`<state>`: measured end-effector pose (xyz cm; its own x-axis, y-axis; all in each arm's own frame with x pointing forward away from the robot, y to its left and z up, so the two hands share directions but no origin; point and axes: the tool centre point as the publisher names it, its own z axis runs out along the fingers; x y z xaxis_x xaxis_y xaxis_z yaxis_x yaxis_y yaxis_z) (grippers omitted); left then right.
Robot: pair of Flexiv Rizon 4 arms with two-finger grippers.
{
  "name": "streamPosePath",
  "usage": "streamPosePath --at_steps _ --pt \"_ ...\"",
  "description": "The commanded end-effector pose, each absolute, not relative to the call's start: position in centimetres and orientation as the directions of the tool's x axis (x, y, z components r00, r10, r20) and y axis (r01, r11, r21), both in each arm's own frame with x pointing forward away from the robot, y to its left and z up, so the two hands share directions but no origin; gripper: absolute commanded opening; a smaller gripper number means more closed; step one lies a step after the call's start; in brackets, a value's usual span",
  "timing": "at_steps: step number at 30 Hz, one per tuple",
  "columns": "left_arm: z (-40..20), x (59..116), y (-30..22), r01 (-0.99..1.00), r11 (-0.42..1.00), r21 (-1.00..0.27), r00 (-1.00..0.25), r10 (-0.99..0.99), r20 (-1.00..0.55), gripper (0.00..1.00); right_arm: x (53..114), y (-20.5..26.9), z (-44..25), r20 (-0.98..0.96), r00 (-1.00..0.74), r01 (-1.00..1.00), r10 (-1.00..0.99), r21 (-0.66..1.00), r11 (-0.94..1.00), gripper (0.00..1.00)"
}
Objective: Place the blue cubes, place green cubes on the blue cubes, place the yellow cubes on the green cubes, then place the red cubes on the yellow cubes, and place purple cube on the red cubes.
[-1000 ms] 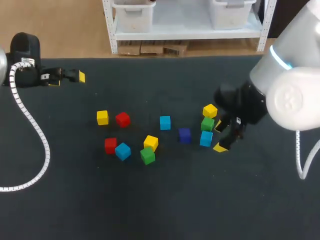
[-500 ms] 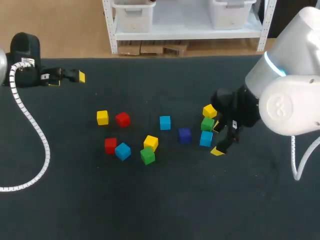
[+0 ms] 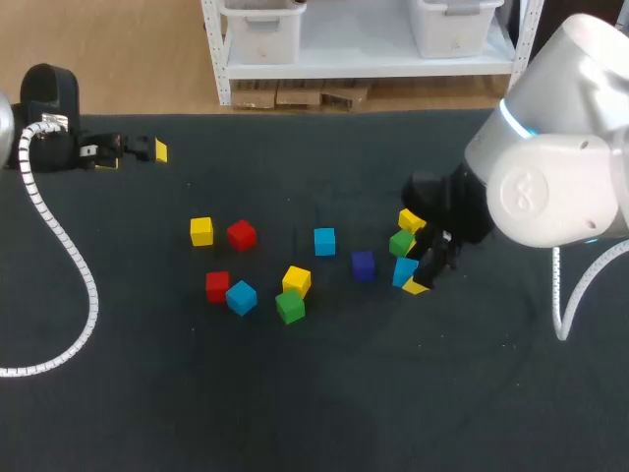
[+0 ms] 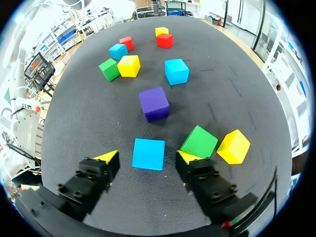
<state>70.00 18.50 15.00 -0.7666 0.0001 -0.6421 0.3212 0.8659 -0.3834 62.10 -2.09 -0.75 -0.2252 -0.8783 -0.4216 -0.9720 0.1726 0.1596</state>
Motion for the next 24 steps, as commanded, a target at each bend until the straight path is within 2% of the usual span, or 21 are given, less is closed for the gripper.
streamPosePath --at_steps 1,6,7,11,13,24 --pt "15.0 70.0 18.5 0.321 0.866 -0.383 -0.767 0.0 -0.642 1.0 62.3 -2.0 -0.8 -0.423 -0.223 -0.972 -0.878 0.165 0.167 0.49" --pt "15.0 70.0 18.5 0.321 0.866 -0.383 -0.767 0.0 -0.642 1.0 62.3 -2.0 -0.9 -0.419 -0.222 -0.972 -0.88 0.169 0.165 0.46" --pt "15.0 70.0 18.5 0.321 0.866 -0.383 -0.767 0.0 -0.642 1.0 62.3 -2.0 -0.9 -0.419 -0.223 -0.972 -0.88 0.169 0.166 0.43" --pt "15.0 70.0 18.5 0.321 0.866 -0.383 -0.767 0.0 -0.642 1.0 62.2 -2.0 -0.8 -0.419 -0.224 -0.972 -0.88 0.165 0.169 0.08" --pt "15.0 70.0 18.5 0.321 0.866 -0.383 -0.767 0.0 -0.642 1.0 62.2 -1.9 -0.7 -0.419 -0.224 -0.972 -0.88 0.165 0.169 0.0" --pt "15.0 70.0 18.5 0.321 0.866 -0.383 -0.767 0.0 -0.642 1.0 62.6 -0.5 2.8 -0.426 -0.176 -0.978 -0.887 0.174 0.111 0.0"
